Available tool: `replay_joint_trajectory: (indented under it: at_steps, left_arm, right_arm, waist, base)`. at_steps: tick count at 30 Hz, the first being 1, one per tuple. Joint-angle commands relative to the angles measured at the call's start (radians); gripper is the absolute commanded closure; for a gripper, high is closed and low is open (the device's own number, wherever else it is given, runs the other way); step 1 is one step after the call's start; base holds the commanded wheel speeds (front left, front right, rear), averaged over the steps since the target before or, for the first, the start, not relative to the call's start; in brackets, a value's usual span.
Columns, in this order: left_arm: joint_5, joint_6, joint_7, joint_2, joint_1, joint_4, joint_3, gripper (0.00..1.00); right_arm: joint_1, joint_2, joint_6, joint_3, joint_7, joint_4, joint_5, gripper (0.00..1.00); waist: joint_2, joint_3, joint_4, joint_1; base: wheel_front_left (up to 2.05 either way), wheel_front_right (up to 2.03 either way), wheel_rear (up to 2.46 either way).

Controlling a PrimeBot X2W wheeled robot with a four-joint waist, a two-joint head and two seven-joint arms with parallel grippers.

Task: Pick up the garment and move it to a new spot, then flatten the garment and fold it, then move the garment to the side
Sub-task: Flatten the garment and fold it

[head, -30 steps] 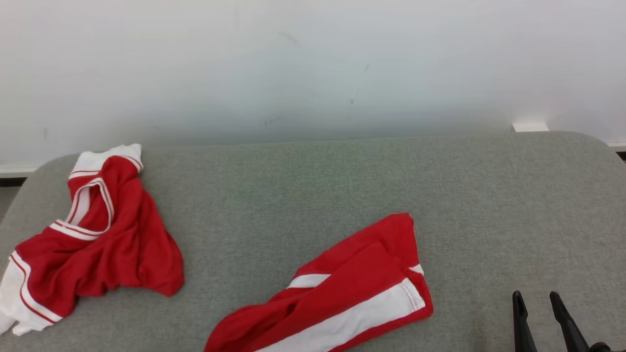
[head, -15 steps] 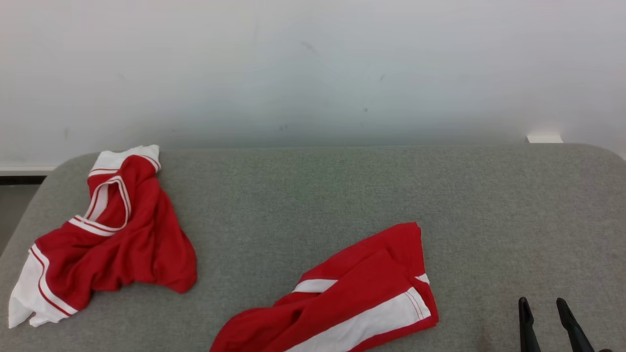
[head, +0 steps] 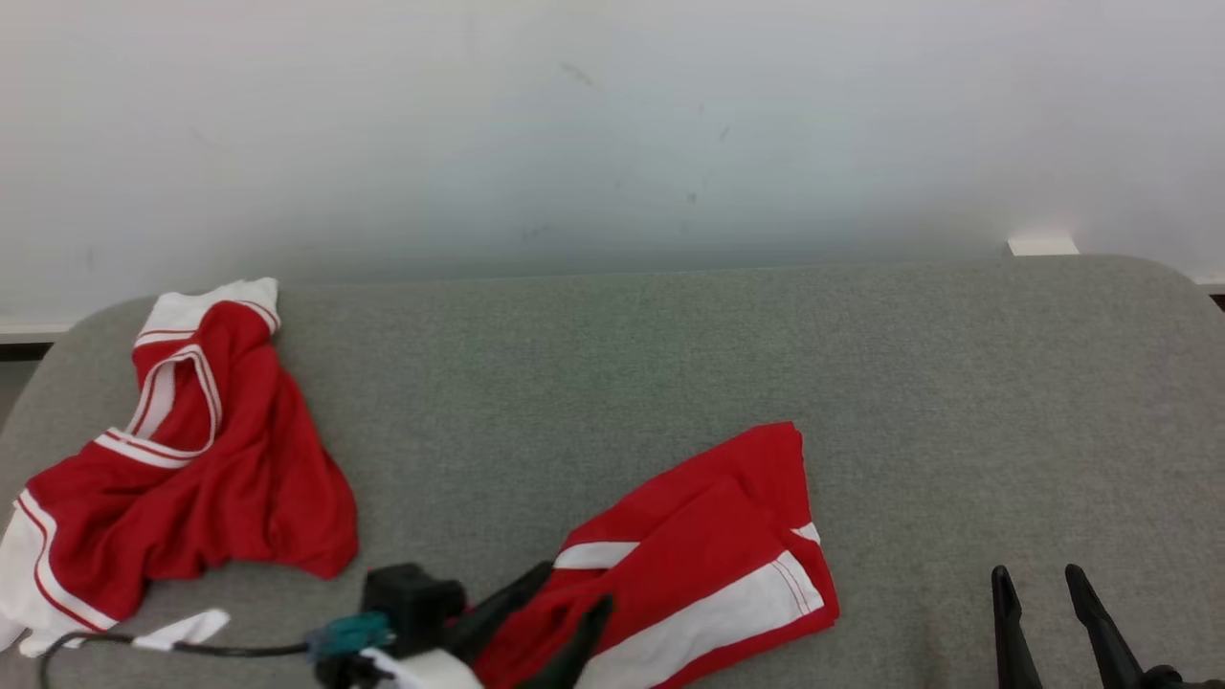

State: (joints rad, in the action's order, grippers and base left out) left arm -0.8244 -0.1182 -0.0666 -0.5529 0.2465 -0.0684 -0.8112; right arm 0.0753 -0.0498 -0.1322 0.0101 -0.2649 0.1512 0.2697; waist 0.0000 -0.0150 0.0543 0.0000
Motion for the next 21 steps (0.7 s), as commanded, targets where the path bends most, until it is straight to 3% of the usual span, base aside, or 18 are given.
replay_joint_trajectory:
  at_steps: [1, 9, 18, 19, 21]
  left_arm:
    - [0.021, 0.008, 0.007, 0.014, 0.028, 0.011, -0.013, 0.0]
    - [0.168, 0.075, 0.04, 0.243, 0.211, 0.304, -0.184, 0.0]
    - [0.252, 0.078, -0.013, 0.366, 0.336, 0.642, -0.23, 0.0]
    - [0.249, 0.083, -0.015, 0.376, 0.341, 0.667, -0.233, 0.05]
    - [0.26, 0.092, -0.027, 0.392, 0.356, 0.719, -0.243, 0.54]
  right_arm:
    - [-0.008, -0.001, 0.003, 0.002, 0.001, 0.0, -0.01, 0.0]
    - [-0.038, -0.002, 0.003, 0.016, 0.001, 0.003, 0.0, 0.0]
    - [-0.052, -0.001, 0.003, 0.015, 0.001, 0.01, 0.008, 0.0]
    - [-0.053, -0.001, 0.003, 0.015, 0.001, 0.011, 0.008, 0.0]
    - [-0.055, -0.001, 0.003, 0.017, 0.001, 0.012, 0.009, 0.0]
  waist:
    - [0.0, -0.011, 0.015, 0.0]
    - [0.0, -0.054, 0.079, 0.0]
    - [0.0, -0.076, 0.122, 0.0]
    - [0.0, -0.077, 0.123, 0.0]
    - [0.0, -0.078, 0.125, 0.0]
  base:
    - [0.0, 0.0, 0.0]
    - [0.0, 0.0, 0.0]
    - [0.0, 0.0, 0.0]
    - [0.0, 0.0, 0.0]
    - [0.0, 0.0, 0.0]
